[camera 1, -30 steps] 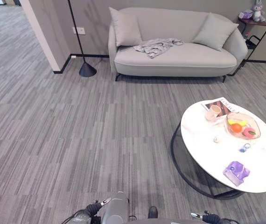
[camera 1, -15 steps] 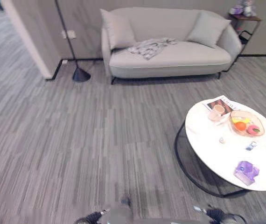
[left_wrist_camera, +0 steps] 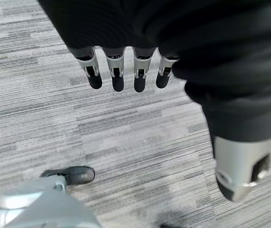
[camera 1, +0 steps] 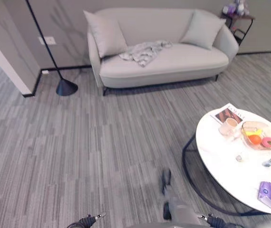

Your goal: Hang the clothes on the sofa on the clothes rack.

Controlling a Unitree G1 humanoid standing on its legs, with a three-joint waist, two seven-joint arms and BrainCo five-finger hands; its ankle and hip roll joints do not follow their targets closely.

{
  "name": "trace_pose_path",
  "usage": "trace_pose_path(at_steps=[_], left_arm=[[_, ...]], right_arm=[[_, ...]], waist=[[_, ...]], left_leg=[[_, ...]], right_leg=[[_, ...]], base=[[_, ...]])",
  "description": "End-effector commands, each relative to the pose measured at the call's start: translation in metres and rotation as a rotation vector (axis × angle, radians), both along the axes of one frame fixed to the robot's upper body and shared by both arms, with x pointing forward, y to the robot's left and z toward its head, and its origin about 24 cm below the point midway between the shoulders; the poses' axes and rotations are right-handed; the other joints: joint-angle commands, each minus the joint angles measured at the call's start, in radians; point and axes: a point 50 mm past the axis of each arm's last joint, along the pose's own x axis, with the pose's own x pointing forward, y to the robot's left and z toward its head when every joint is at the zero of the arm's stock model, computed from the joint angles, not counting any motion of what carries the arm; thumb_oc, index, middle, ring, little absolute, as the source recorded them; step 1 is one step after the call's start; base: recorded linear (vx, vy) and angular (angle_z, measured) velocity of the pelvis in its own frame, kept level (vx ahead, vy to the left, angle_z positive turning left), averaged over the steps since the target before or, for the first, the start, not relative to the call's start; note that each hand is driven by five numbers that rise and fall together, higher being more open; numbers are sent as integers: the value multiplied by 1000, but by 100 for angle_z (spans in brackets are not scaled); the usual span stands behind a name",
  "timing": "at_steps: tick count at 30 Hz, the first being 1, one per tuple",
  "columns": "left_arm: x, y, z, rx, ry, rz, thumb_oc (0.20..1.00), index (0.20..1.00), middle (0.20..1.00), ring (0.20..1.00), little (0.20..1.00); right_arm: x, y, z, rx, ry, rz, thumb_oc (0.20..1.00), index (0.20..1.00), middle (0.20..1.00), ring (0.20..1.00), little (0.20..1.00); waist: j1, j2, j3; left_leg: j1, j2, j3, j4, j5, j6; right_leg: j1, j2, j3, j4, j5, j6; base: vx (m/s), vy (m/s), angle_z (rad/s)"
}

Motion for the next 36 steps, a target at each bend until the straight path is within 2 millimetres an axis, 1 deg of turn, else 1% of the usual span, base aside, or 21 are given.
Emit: trace_pose_path(at_steps=[1, 3, 6, 8, 9, 10, 11, 13, 14, 16, 18, 20, 21, 23, 24, 25, 28, 32, 34, 35, 36], left_arm=[[13, 4, 4, 23, -44, -24, 1000, 1000, 1000, 1000, 1000], [11, 1, 2, 11, -32, -50, 1000, 1000, 1000, 1000, 1000], [8, -2, 1, -4, -28, -51, 1000, 1000, 1000, 1000, 1000], [13, -5, 2, -22, -63, -47, 1000, 1000, 1000, 1000, 1000], [15, -3, 3, -25, -79, -33, 1000, 1000, 1000, 1000, 1000], [15, -4, 3, -25, -79, -33, 1000, 1000, 1000, 1000, 1000], [16, -1, 4, -32, -104, 11, 1000, 1000, 1000, 1000, 1000], [13, 1, 4, -35, -107, 37, 1000, 1000, 1000, 1000, 1000], [10, 1, 3, -42, -98, 49, 1000, 1000, 1000, 1000, 1000], [7, 2, 3, -54, -86, 60, 1000, 1000, 1000, 1000, 1000], [6, 4, 3, -51, -78, 57, 1000, 1000, 1000, 1000, 1000], [1, 3, 2, -55, -46, 40, 1000, 1000, 1000, 1000, 1000], [-1, 3, 1, -60, -37, 38, 1000, 1000, 1000, 1000, 1000], [-17, 9, 1, -45, 12, 71, 1000, 1000, 1000, 1000, 1000], [-17, 9, 1, -45, 12, 71, 1000, 1000, 1000, 1000, 1000], [-27, 11, 0, -32, 45, 85, 1000, 1000, 1000, 1000, 1000], [-31, 14, 0, -21, 54, 95, 1000, 1000, 1000, 1000, 1000], [-23, 17, 2, -5, 33, 83, 1000, 1000, 1000, 1000, 1000], [-16, 17, 3, 3, 11, 68, 1000, 1000, 1000, 1000, 1000], [-9, 17, 4, 7, -10, 61, 1000, 1000, 1000, 1000, 1000], [3, 15, 6, 8, -56, 49, 1000, 1000, 1000, 1000, 1000]], right_arm=[[9, -20, 7, -58, -23, 25, 1000, 1000, 1000, 1000, 1000], [-4, -30, 8, -86, 6, 7, 1000, 1000, 1000, 1000, 1000], [-13, -35, 9, -99, 22, -18, 1000, 1000, 1000, 1000, 1000], [-10, -42, 12, -121, 4, -45, 1000, 1000, 1000, 1000, 1000], [-4, -44, 13, -126, -15, -46, 1000, 1000, 1000, 1000, 1000], [-3, -44, 13, -126, -16, -47, 1000, 1000, 1000, 1000, 1000], [7, -43, 15, -124, -49, -40, 1000, 1000, 1000, 1000, 1000], [13, -40, 16, -114, -77, -39, 1000, 1000, 1000, 1000, 1000], [22, -38, 18, -107, -110, -33, 1000, 1000, 1000, 1000, 1000], [34, -34, 20, -92, -155, -28, 1000, 1000, 1000, 1000, 1000], [39, -34, 21, -88, -177, -33, 1000, 1000, 1000, 1000, 1000], [46, -30, 23, -76, -203, -36, 1000, 1000, 1000, 1000, 1000], [48, -28, 22, -67, -208, -36, 1000, 1000, 1000, 1000, 1000], [52, -13, 19, -29, -195, 30, 1000, 1000, 1000, 1000, 1000], [52, -13, 19, -29, -195, 30, 1000, 1000, 1000, 1000, 1000], [48, -9, 16, -20, -175, 48, 1000, 1000, 1000, 1000, 1000], [47, -3, 13, -13, -146, 89, 1000, 1000, 1000, 1000, 1000], [50, -7, 15, -20, -153, 93, 1000, 1000, 1000, 1000, 1000], [49, -7, 15, -21, -156, 87, 1000, 1000, 1000, 1000, 1000], [45, -9, 15, -28, -148, 78, 1000, 1000, 1000, 1000, 1000], [38, -15, 14, -43, -132, 67, 1000, 1000, 1000, 1000, 1000]], waist=[[3, 14, 12], [-17, 20, -31], [-18, 5, -64], [30, -67, -36], [49, -83, -14], [49, -75, -12], [98, -76, 14], [138, -86, 23], [178, -77, 35], [224, -57, 33], [232, -57, 36], [240, -56, 35], [245, -51, 29], [287, -65, -27], [287, -65, -28], [308, -90, -59], [333, -98, -101], [282, -33, -69], [253, -18, -53], [239, -23, -40], [210, -16, -35]], left_leg=[[-47, 56, -82, -3, 196, -76], [-8, 116, -100, -3, 281, -63], [-26, 155, -81, 125, 295, -54], [-295, 131, -73, 730, 203, -43], [-368, 107, -73, 804, 187, -41], [-373, 115, -76, 819, 177, -41], [-488, 85, -69, 816, 166, -45], [-536, 63, -55, 660, 181, -49], [-553, 58, -35, 404, 211, -55], [-592, 52, -9, 35, 279, -77], [-618, 52, 12, -3, 271, -81], [-687, 74, 95, -3, 253, -87], [-688, 76, 119, -3, 269, -95], [-643, 50, 59, -3, 307, -98], [-644, 50, 58, -3, 308, -98], [-637, 35, 9, -3, 340, -98], [-580, 25, -28, -3, 372, -94], [-403, 35, -53, -3, 343, -85], [-338, 42, -60, -3, 318, -87], [-307, 30, -64, -3, 306, -87], [-273, 14, -85, -3, 303, -79]], right_leg=[[141, 24, 24, -19, 54, 15], [179, 39, 74, -19, 104, 32], [236, 27, 78, -19, 107, 29], [384, -15, 82, -19, 94, 6], [411, -26, 89, -19, 86, 3], [412, -18, 86, -19, 86, 3], [464, 3, 105, -19, 66, -1], [501, 12, 115, -19, 62, 2], [558, 32, 122, -19, 48, 7], [607, 49, 118, -19, 31, 9], [624, 45, 112, -19, 26, 9], [661, 49, 97, -19, 15, 9], [681, 50, 101, -19, 16, 8], [742, 35, 150, -19, 36, 0], [741, 36, 150, -19, 37, 0], [777, 0, 179, -19, 92, -3], [772, -52, 202, 120, 105, -10], [625, -24, 219, 481, 78, -34], [530, -41, 184, 492, 45, -52], [505, -59, 168, 453, 36, -47], [428, -41, 173, 341, 43, -36]], base=[[665, -262, 49], [714, -333, 91], [457, -278, 90], [779, -646, 39], [287, -337, 10], [282, -208, -58], [354, -167, -88], [544, -146, -89], [624, -36, -91], [667, 42, -65], [388, 51, -25], [463, 84, -72], [789, 179, -77], [761, 198, -37], [603, 218, -29], [560, 220, -58], [641, 292, -77], [533, 285, -44], [397, 153, 17], [498, 117, 53], [563, 94, 83]])
